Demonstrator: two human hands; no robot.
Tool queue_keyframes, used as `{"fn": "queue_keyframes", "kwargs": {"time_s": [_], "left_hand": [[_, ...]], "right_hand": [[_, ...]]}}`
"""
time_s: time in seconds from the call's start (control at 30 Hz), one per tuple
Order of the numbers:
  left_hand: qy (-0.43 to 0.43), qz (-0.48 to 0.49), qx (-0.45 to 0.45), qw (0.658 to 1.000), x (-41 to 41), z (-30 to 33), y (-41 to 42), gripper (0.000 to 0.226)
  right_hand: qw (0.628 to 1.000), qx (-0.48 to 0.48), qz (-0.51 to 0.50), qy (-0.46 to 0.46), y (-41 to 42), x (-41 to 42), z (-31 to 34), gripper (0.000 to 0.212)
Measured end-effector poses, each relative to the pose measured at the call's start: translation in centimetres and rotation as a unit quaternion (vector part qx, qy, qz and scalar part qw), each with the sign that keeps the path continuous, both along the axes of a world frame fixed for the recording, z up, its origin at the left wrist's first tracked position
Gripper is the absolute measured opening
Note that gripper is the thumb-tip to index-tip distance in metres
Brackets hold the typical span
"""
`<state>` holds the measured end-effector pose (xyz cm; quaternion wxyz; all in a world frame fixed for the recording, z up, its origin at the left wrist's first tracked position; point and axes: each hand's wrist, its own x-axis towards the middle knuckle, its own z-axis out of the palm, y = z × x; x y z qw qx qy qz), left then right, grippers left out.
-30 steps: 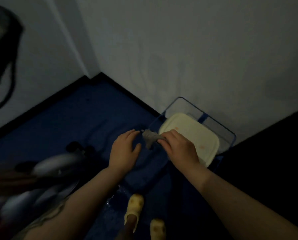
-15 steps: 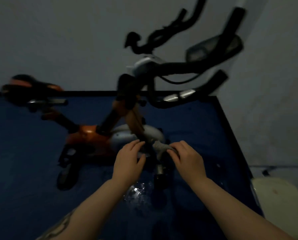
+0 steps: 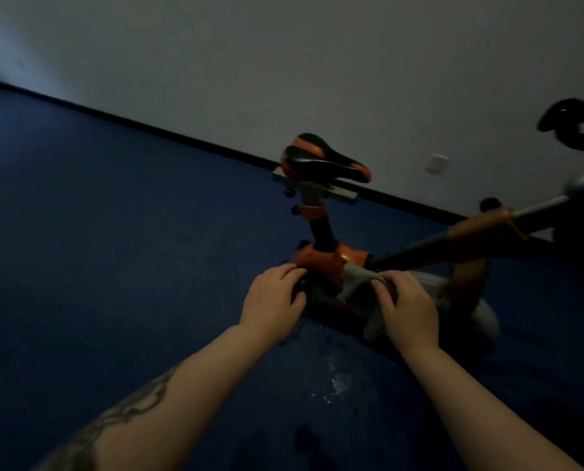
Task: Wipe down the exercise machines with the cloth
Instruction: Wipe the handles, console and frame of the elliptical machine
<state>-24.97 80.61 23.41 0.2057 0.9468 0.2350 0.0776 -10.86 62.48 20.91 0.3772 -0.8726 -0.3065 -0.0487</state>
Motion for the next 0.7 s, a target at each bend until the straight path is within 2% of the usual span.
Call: {"fn": "queue_keyframes", "kwargs": {"time_s": [0.2,0.7], "left_hand": [[0.015,0.018,0.009,1.000,-1.0,1.0,10.2,0.046],[0.013,0.057,-0.009,0.998,8.2,-0.2,32.7,0.047]], "right_hand": [[1.000,-0.005,0.029,0.008,10.2,-0.6,1.2,0.010],[0.993,-0.025,0.113,-0.001,36.3,7.6,-0.8,0.012]]}}
